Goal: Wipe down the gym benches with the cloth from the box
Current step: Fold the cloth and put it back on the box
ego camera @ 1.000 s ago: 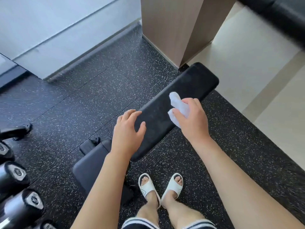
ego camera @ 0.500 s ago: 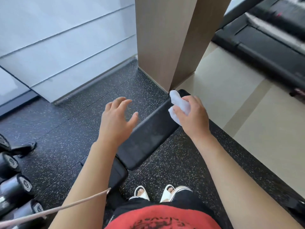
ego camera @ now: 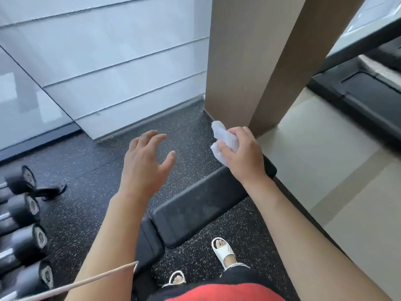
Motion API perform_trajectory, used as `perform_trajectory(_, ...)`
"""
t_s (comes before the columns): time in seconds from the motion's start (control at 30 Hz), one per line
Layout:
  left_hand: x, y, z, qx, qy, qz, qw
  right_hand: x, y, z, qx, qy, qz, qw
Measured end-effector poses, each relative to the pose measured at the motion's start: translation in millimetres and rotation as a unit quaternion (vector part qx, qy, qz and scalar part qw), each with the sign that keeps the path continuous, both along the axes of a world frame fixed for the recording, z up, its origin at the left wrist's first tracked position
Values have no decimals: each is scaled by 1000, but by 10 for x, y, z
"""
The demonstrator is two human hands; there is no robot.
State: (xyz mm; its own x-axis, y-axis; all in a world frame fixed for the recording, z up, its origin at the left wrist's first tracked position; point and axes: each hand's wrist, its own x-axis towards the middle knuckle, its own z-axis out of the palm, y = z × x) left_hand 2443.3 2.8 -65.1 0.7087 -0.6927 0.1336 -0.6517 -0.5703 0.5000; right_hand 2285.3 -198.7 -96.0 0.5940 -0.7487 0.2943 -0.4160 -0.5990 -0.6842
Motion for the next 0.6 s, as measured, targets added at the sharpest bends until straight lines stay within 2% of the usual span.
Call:
perform_trajectory(0.3, -113, -14, 191, -1, -15, 177, 984, 813, -446, 223, -3, 1, 194, 981)
perform_trajectory(0.6, -604, 686, 397, -1, -47, 358, 933, 1178, 109, 361, 70, -48, 357, 930)
